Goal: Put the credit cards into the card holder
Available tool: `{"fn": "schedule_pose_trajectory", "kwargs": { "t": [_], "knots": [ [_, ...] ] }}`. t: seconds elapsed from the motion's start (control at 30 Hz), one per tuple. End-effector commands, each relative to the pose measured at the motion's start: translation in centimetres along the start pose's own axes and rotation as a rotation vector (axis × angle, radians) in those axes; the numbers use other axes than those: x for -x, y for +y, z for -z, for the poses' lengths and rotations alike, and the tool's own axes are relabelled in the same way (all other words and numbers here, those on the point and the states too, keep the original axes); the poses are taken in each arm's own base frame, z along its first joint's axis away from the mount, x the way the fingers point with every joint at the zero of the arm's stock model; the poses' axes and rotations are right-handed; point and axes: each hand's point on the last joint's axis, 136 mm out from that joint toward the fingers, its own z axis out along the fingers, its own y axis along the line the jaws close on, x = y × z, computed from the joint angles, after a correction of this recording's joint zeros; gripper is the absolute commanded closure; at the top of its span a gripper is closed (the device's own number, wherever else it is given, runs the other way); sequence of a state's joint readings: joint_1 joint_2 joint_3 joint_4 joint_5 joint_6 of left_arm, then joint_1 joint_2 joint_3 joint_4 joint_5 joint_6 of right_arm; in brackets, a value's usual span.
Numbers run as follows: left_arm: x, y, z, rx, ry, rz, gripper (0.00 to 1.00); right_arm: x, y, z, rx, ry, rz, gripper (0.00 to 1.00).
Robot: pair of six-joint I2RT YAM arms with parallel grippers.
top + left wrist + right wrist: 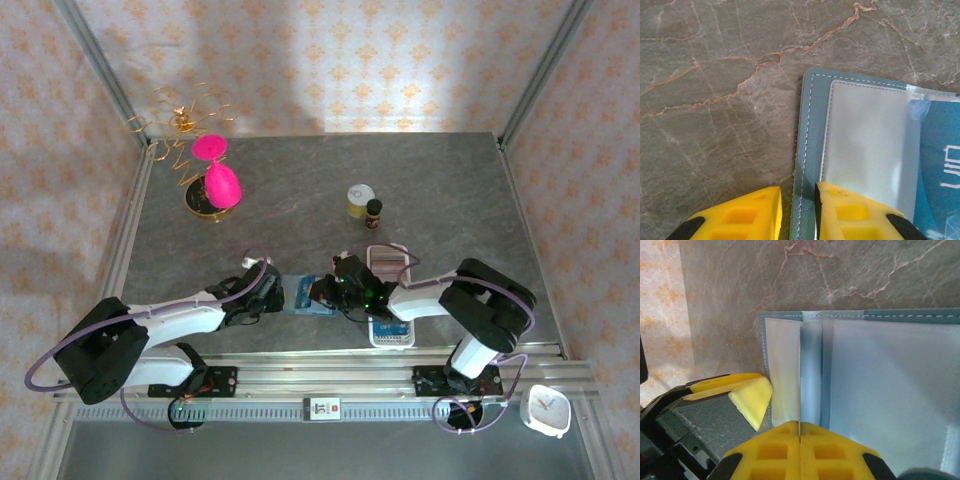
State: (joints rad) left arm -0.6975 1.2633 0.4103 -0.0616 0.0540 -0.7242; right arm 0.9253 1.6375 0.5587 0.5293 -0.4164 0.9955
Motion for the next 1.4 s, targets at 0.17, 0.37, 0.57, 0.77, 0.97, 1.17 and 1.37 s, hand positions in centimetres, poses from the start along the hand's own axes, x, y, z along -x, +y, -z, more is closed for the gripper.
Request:
{"fn": "schedule_pose_trajectory", "kwargs": {
  "t": [0.17, 0.37, 0.57, 0.77, 0.97, 1.17, 1.37],
  "knots": [
    [-2.3, 1.3, -0.8, 0.025, 0.084, -0.007, 0.77, 0.0, -0.3, -0.7, 0.012, 0.005, -0.014, 1.00],
    [-2.4, 1.3, -0.9, 0.028, 0.085, -0.007, 0.77, -0.1, -1.4, -1.2, -0.049, 0.018, -0.005, 1.00],
    [-2.5, 1.3, -0.9, 0.025, 0.089, -0.007, 0.77, -0.2, -1.5, -1.7, -0.075, 0.036, 0.025, 0.98],
    [-2.7, 1.4, -1.0, 0.026, 0.094, -0.005, 0.77, -0.4, -1.7, -2.4, -0.144, 0.066, 0.086, 0.93],
    [-2.8, 1.4, -1.1, 0.022, 0.099, -0.001, 0.78, 0.2, -1.7, -2.2, -0.192, 0.046, 0.121, 0.84],
    [-2.9, 1.5, -1.2, 0.027, 0.102, -0.006, 0.78, 1.2, -2.1, -0.9, -0.264, -0.004, 0.158, 0.73],
    [-3.0, 1.4, -1.3, 0.018, 0.103, 0.006, 0.78, 1.8, -2.1, -0.4, -0.301, -0.029, 0.188, 0.70]
  ]
}}
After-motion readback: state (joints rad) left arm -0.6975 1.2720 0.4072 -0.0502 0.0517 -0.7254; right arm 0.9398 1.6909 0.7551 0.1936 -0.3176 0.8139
